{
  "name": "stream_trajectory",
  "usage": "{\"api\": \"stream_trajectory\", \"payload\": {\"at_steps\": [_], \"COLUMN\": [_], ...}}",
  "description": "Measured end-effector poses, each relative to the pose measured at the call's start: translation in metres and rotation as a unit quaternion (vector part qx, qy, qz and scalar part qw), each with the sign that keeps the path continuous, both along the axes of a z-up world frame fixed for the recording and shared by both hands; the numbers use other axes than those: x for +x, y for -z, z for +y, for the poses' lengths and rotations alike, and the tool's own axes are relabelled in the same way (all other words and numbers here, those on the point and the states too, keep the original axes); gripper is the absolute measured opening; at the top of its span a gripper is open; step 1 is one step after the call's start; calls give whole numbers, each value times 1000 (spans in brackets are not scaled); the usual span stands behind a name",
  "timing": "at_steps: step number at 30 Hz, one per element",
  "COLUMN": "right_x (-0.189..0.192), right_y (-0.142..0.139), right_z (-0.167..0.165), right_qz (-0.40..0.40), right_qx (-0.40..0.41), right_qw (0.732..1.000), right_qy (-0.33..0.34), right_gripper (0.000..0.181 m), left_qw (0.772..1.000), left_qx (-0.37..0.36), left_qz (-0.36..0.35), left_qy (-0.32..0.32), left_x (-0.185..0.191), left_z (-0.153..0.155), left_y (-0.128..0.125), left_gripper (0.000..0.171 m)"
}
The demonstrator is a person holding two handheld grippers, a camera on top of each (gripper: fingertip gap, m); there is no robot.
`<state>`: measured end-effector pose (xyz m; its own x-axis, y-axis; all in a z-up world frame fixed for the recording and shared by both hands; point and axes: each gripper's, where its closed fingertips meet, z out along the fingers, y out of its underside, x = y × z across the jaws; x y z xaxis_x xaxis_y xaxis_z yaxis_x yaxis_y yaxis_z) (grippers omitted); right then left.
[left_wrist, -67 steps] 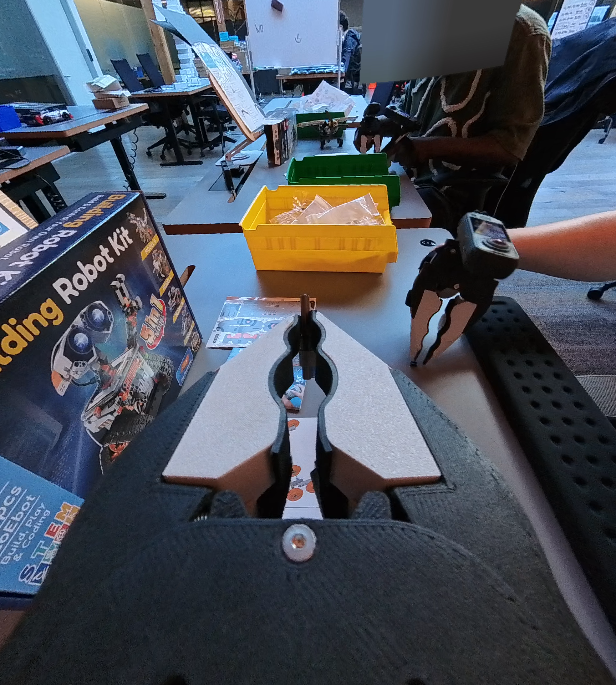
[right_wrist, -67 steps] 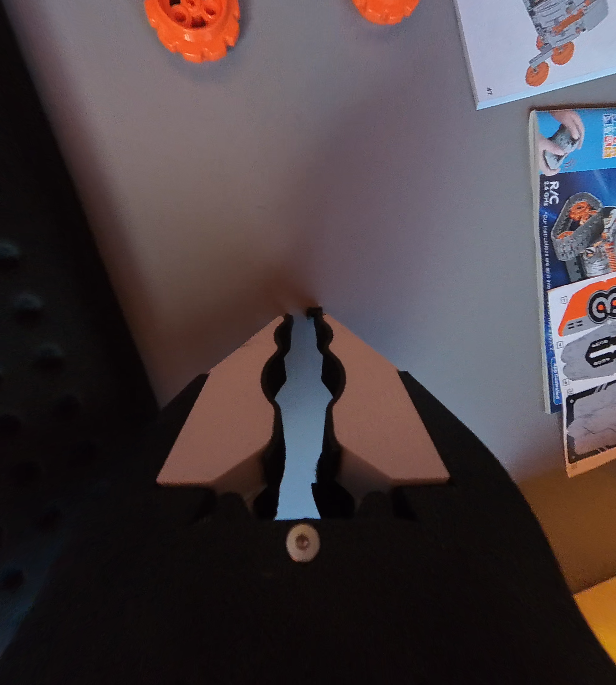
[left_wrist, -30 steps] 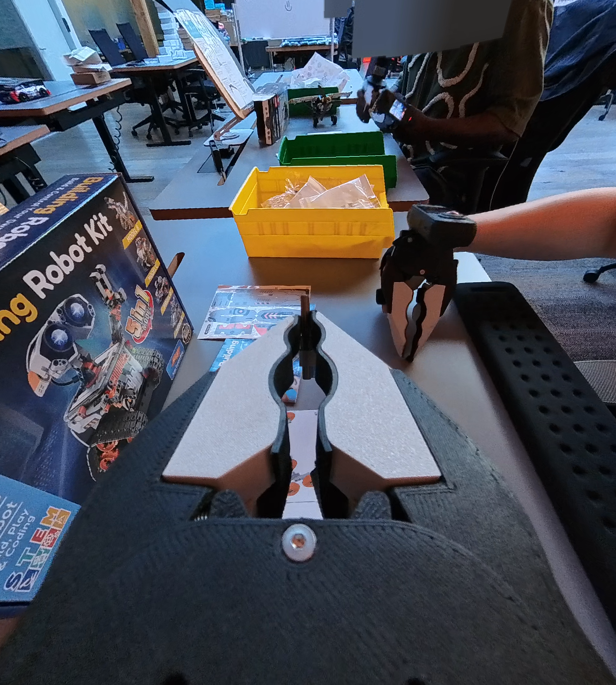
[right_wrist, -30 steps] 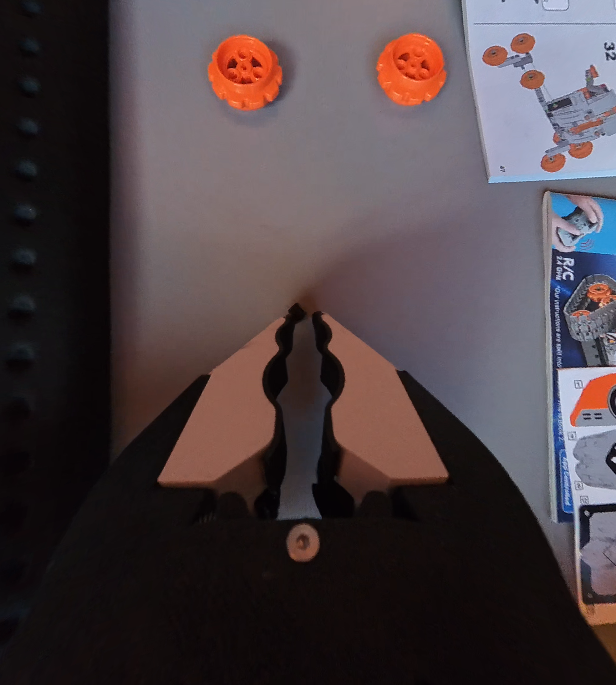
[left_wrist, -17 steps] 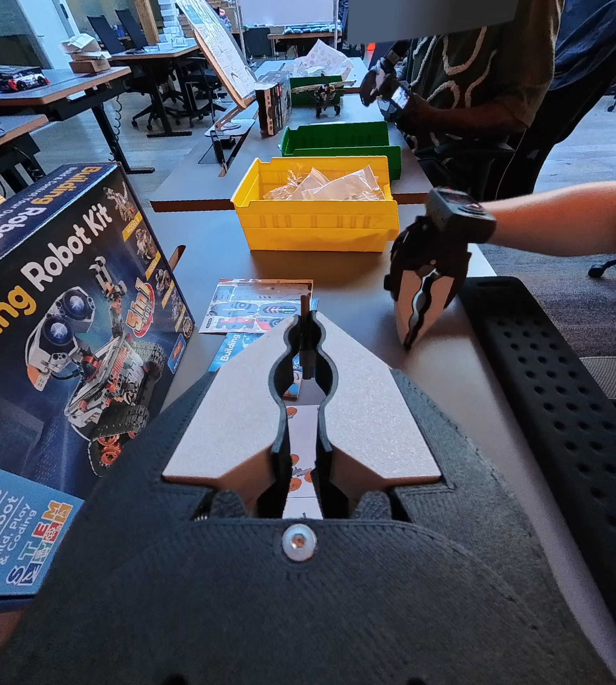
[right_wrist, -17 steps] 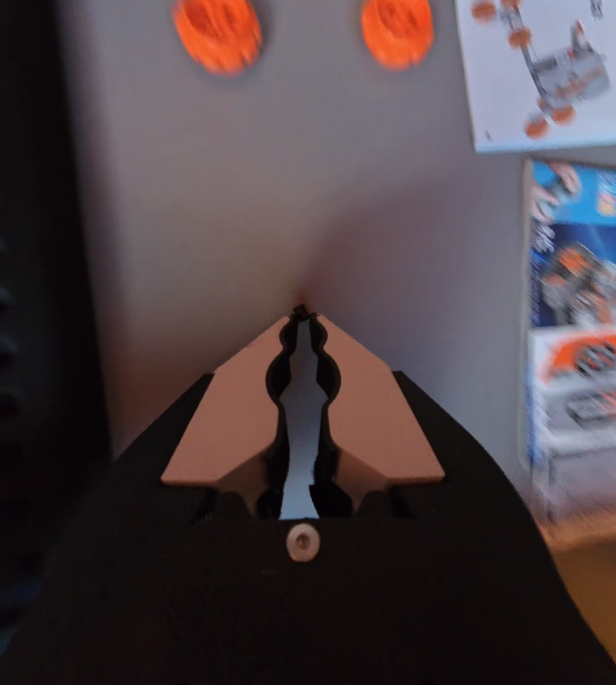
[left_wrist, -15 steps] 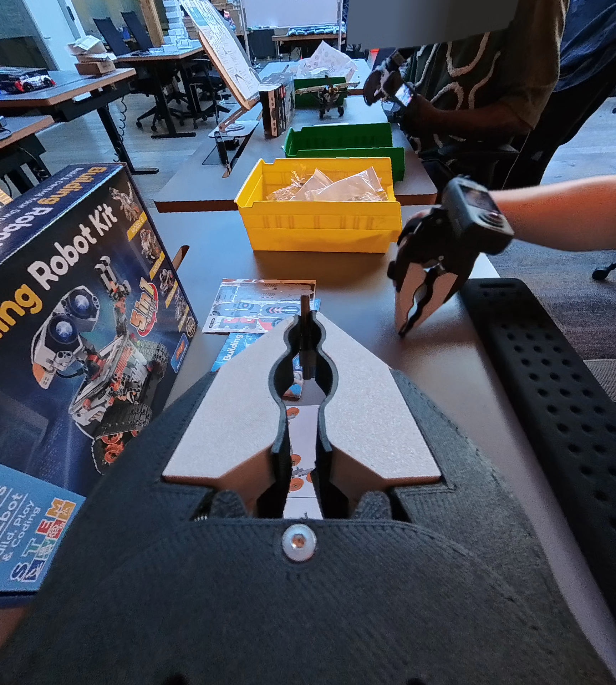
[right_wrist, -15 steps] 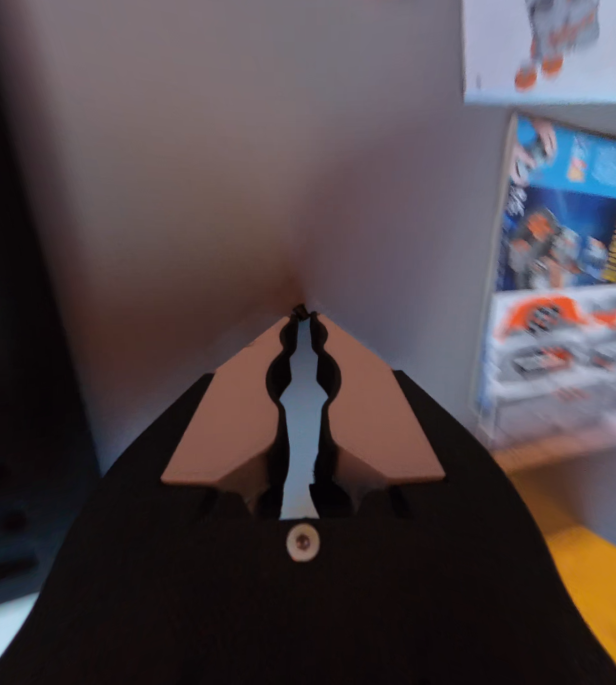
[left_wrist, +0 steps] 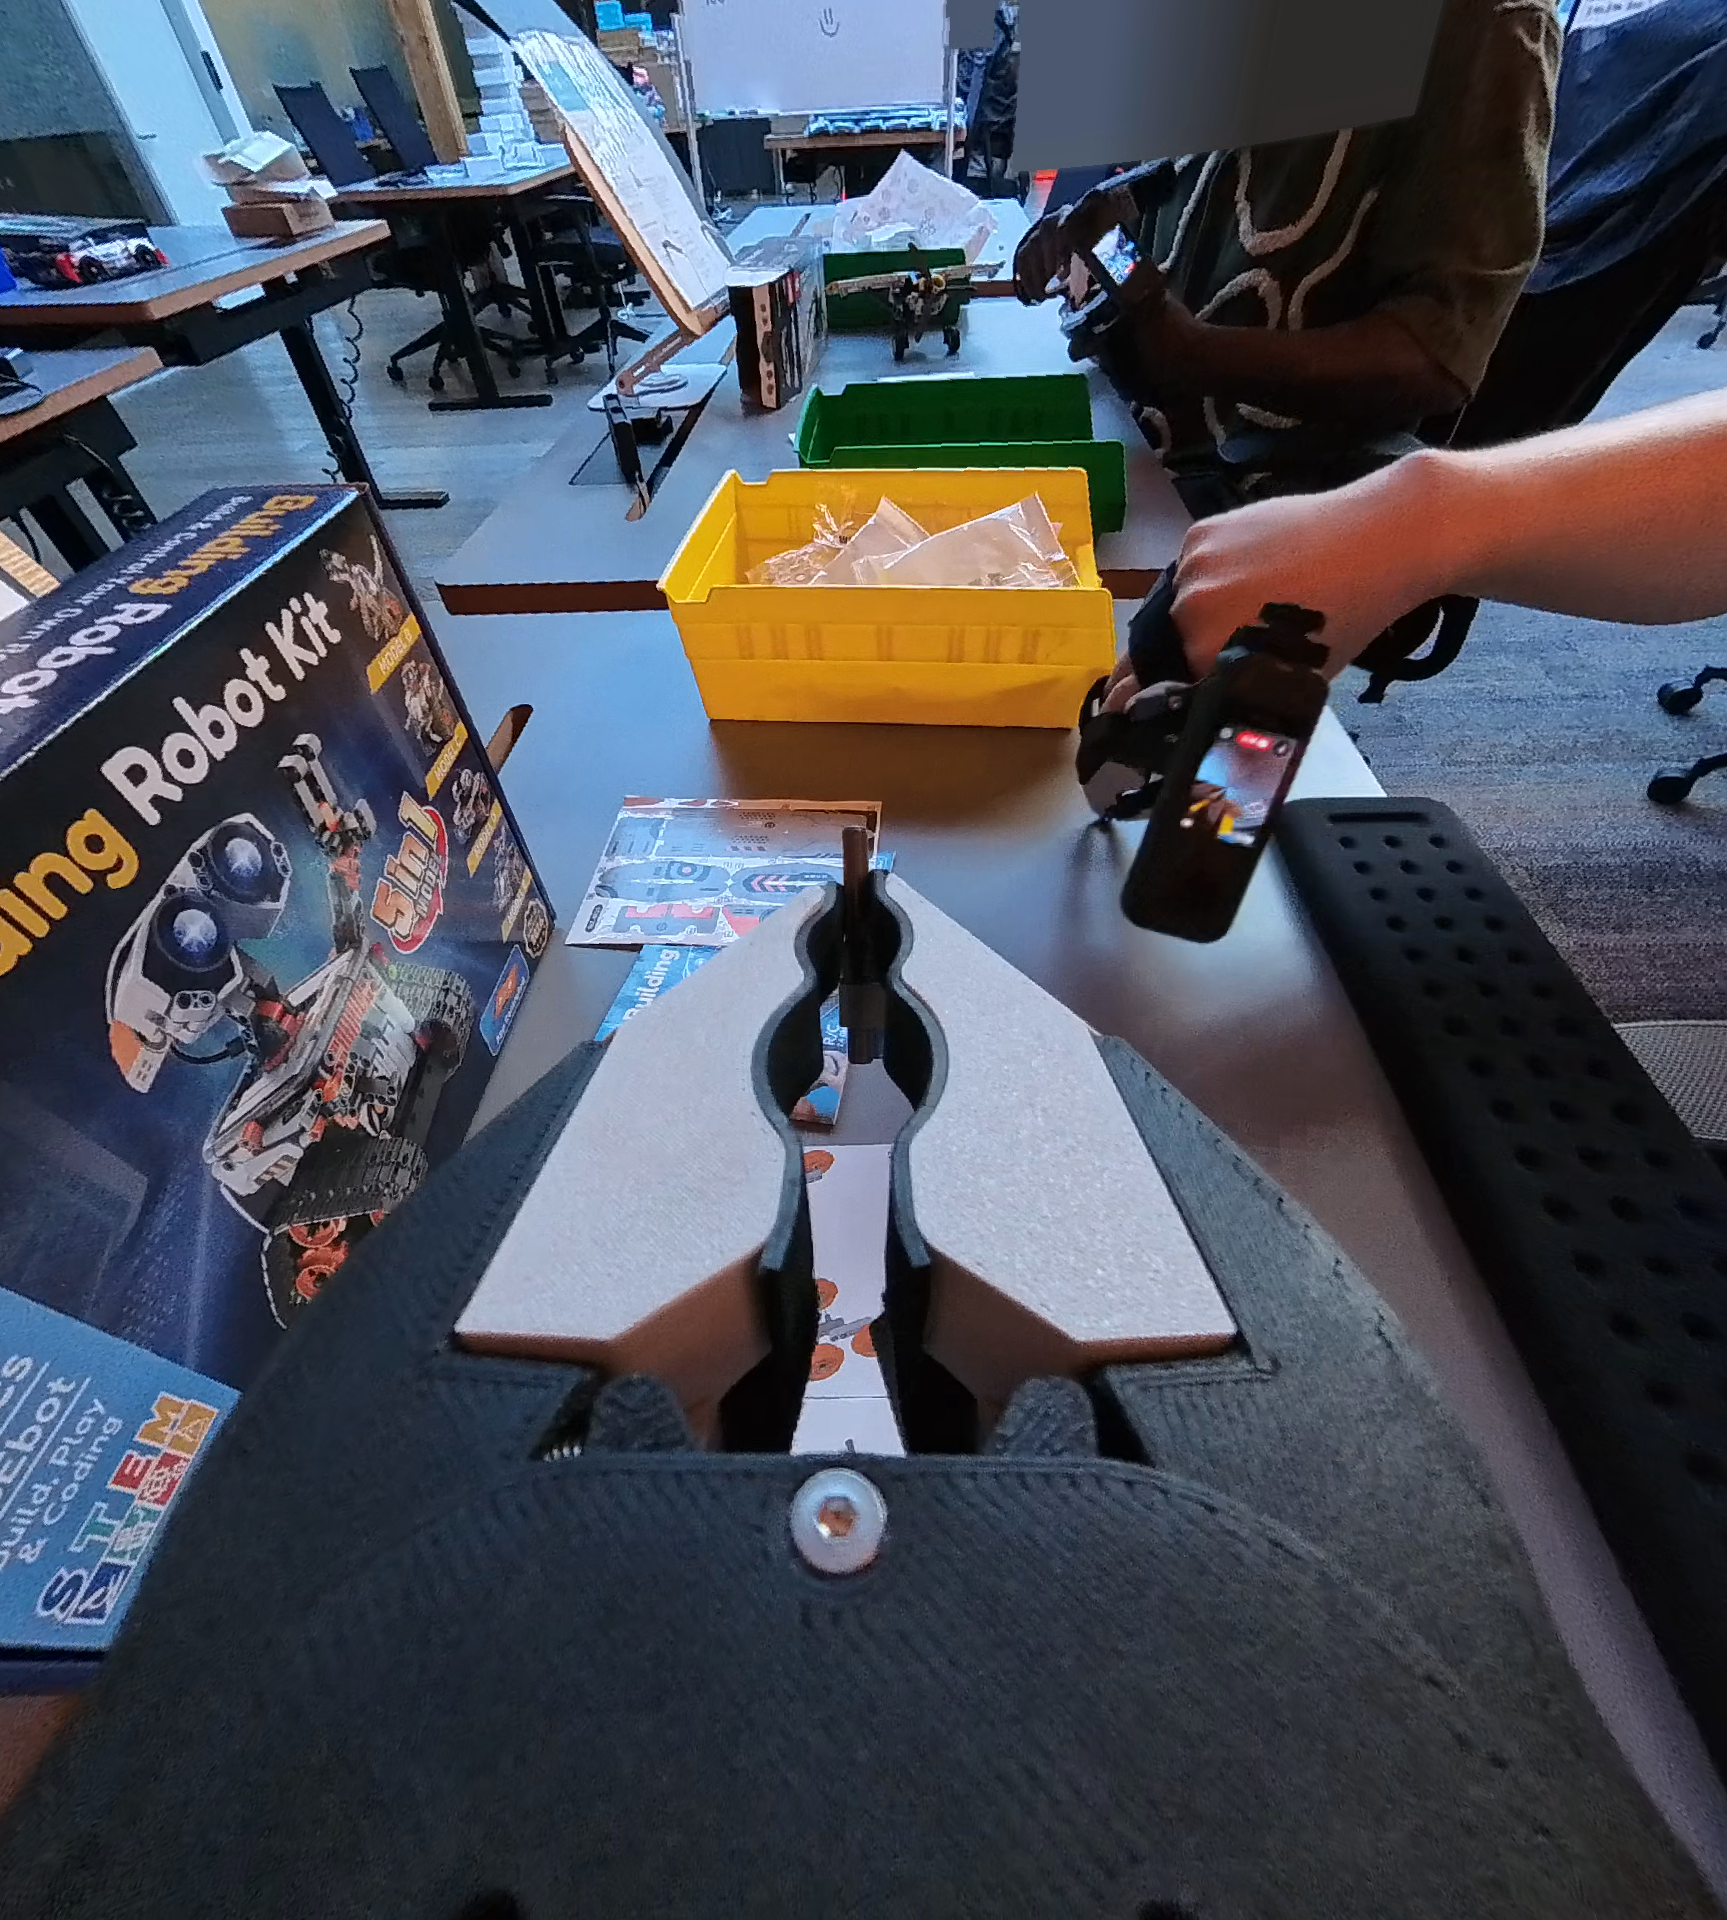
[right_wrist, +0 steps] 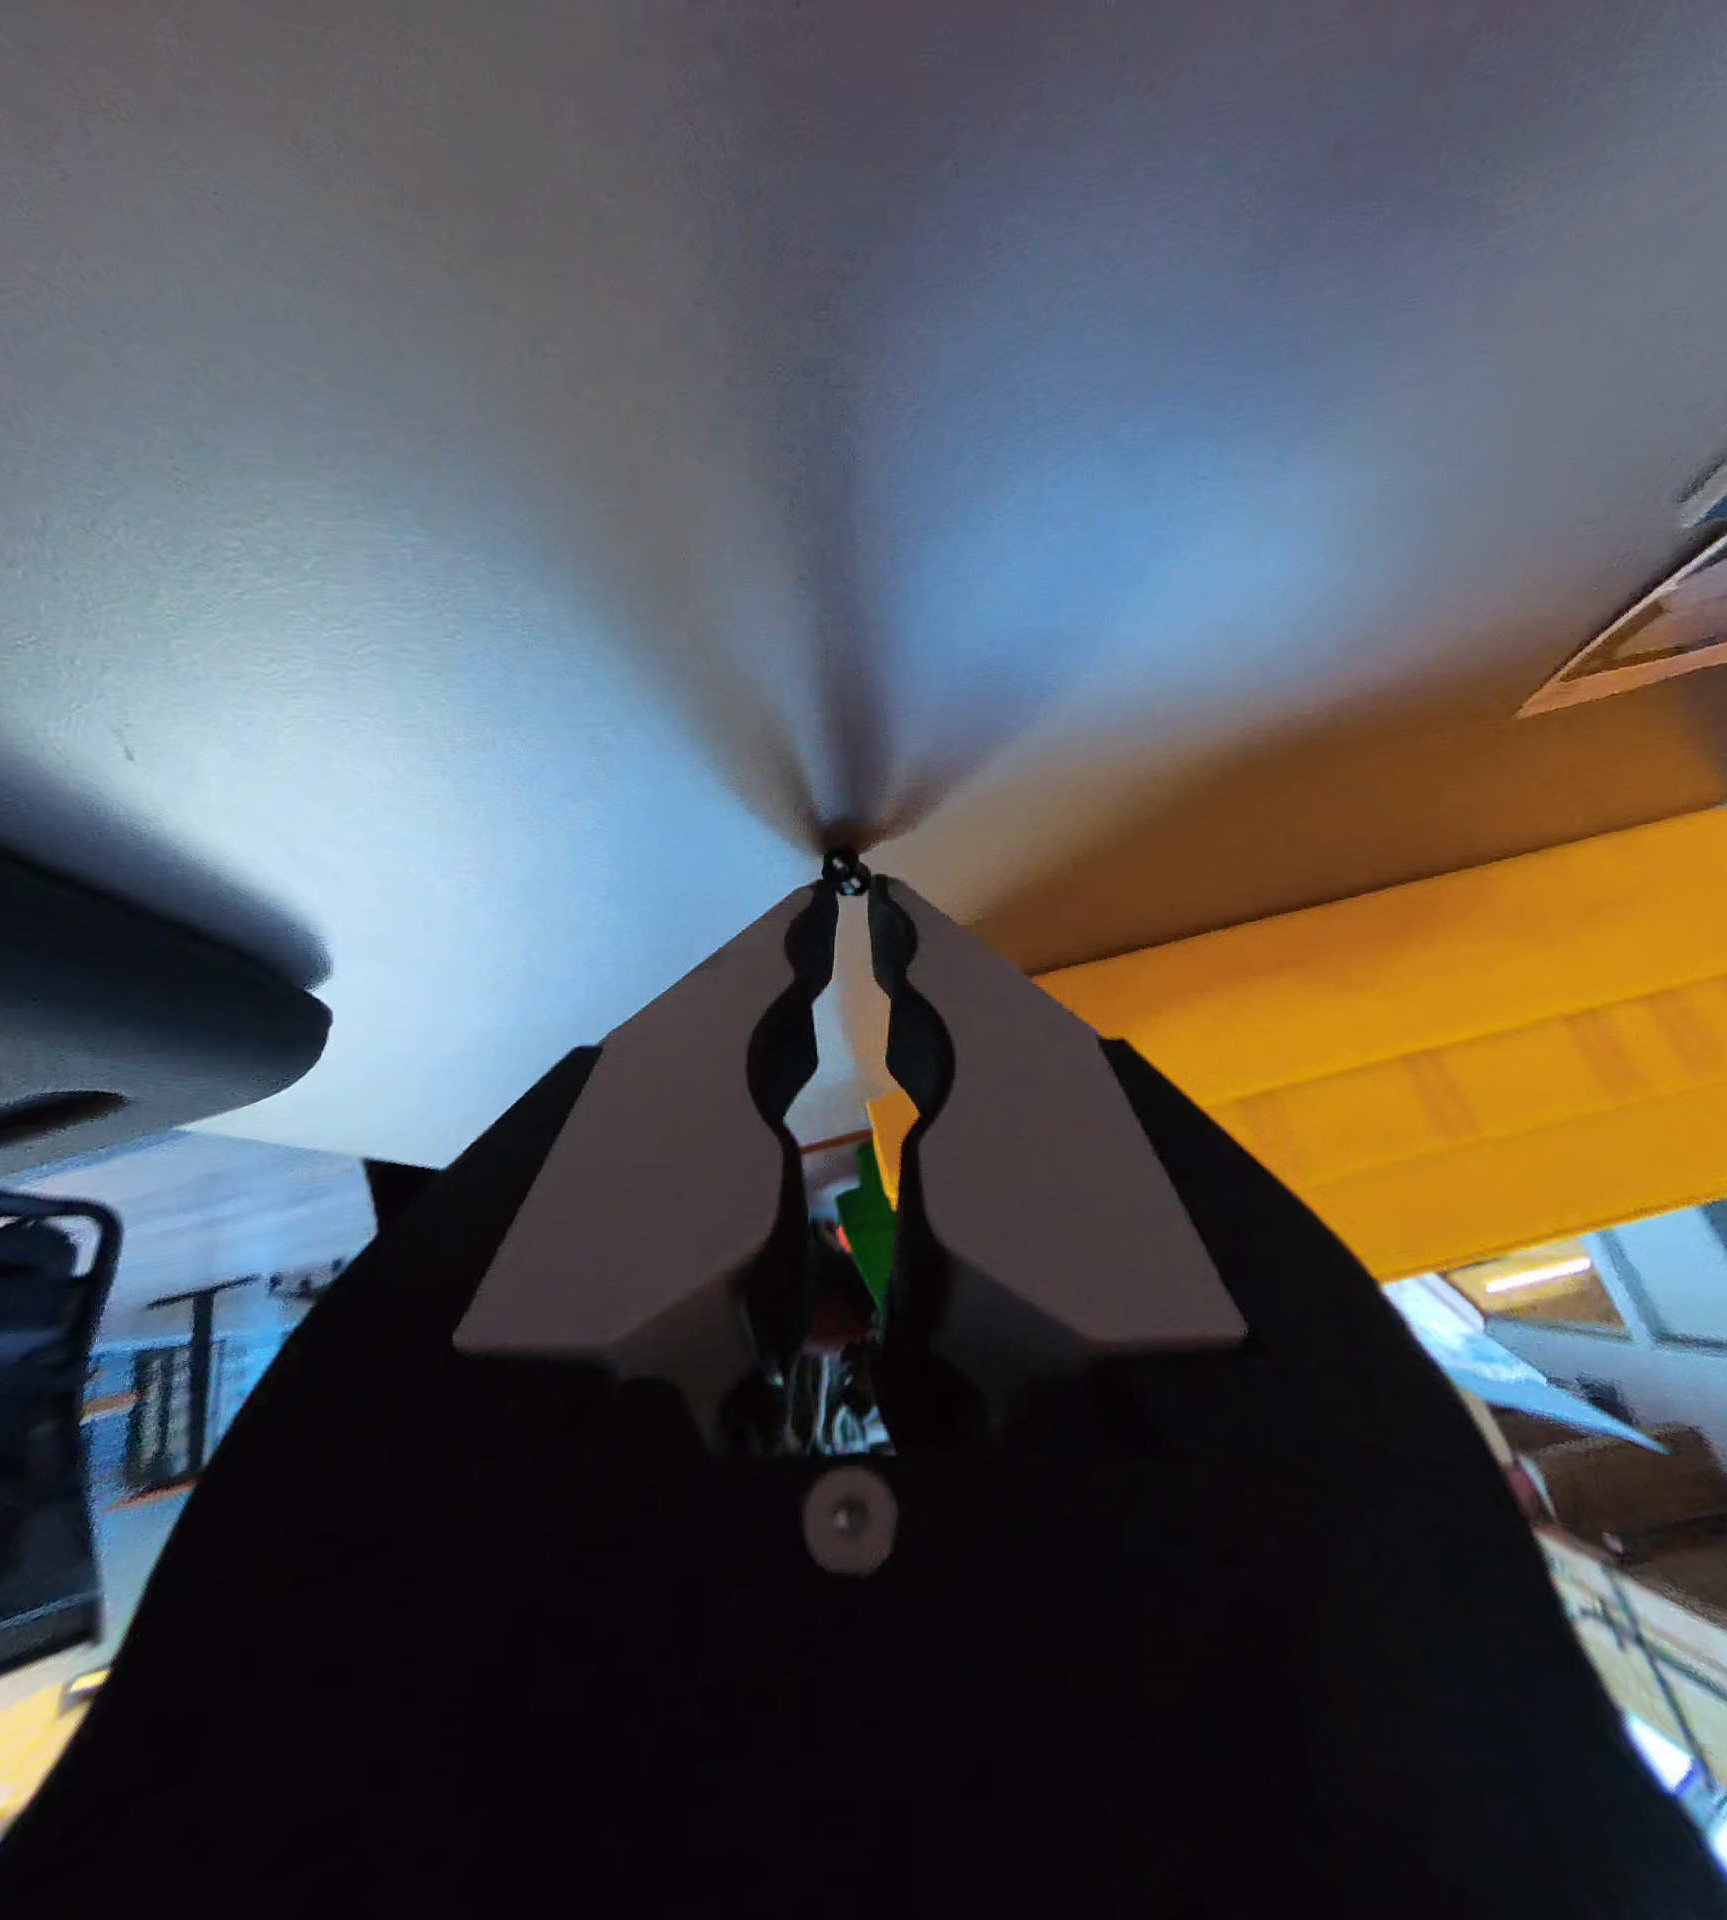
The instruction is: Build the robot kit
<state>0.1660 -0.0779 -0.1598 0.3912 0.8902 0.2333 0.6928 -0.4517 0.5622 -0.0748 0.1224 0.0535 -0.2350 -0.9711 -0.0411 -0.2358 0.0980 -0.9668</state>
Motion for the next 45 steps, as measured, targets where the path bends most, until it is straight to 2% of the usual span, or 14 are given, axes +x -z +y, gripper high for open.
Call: {"api": "stream_trajectory", "payload": {"at_steps": [7, 15, 20, 22, 27, 33, 37, 45], "right_x": [6, 4, 4, -1, 7, -1, -4, -6], "right_y": [-1, 0, -6, -7, -13, -7, -8, 0], "right_z": [0, 1, 0, 0, -1, -2, 4, 3], "right_qz": [-43, -13, 57, 119, 209, 322, 382, 456], "right_qx": [-34, -63, -62, -53, 22, 167, 246, 262], "right_qw": [997, 995, 991, 985, 969, 929, 889, 847], "right_qy": [45, 72, 104, 115, 126, 74, 61, 80], "right_gripper": [6, 14, 19, 20, 21, 19, 18, 15], "left_qw": [1000, 1000, 1000, 1000, 1000, 1000, 1000, 1000], "left_qx": [-2, -4, -4, -5, -7, -9, -8, 1], "left_qz": [-1, -2, -5, -7, -11, -15, -11, 0], "left_qy": [1, 4, 4, 5, 7, 8, 8, 9], "left_x": [-2, -2, -3, -4, -6, -7, -5, 0], "left_z": [0, -2, -1, -1, -1, 0, -1, -5], "left_y": [-1, -1, -3, -4, -5, -6, -4, -1], "left_gripper": [1, 1, 1, 1, 1, 1, 1, 1]}}
